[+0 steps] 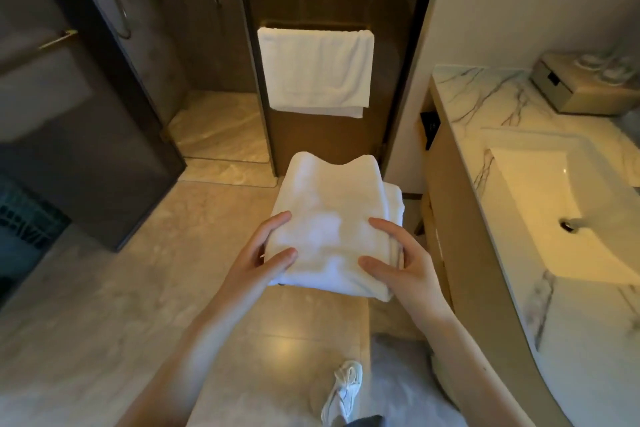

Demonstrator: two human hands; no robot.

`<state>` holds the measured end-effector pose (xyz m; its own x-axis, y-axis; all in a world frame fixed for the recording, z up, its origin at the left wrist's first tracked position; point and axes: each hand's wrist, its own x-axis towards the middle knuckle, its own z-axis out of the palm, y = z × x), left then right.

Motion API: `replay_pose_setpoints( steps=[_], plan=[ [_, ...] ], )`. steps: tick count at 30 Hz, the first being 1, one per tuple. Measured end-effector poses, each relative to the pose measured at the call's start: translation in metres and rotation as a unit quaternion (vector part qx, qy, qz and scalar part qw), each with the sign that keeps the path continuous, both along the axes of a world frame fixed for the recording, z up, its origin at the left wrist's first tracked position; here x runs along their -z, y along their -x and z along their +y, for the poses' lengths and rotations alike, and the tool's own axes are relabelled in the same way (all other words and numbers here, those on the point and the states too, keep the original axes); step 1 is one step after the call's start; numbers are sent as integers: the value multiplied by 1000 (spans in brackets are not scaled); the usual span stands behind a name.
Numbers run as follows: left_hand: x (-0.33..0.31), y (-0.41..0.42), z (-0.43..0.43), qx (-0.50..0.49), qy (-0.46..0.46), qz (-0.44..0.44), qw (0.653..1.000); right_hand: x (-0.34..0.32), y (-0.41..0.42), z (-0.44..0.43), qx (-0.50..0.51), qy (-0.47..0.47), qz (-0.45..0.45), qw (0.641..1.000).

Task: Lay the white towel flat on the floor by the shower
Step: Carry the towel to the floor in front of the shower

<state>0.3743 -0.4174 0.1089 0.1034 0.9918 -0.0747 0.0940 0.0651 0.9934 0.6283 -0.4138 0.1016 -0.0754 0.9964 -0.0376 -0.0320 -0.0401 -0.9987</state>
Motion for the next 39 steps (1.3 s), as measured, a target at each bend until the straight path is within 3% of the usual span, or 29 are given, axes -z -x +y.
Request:
replay_pose_setpoints(
  steps=[8,15,29,39],
  plan=[
    [5,50,-125,-41,-9,11,999,-1,51,-102,-39,4,9,999],
    [-2,78,-194,-145,-15,-5,989,-12,95,-127,-112,2,6,994],
    [14,115,-245,-324,9,-6,946,-13,168,-101,-288,21,-6,957],
    [31,226,-255,-337,21,-29,941,1,281,-102,-311,21,-24,950]
  ],
)
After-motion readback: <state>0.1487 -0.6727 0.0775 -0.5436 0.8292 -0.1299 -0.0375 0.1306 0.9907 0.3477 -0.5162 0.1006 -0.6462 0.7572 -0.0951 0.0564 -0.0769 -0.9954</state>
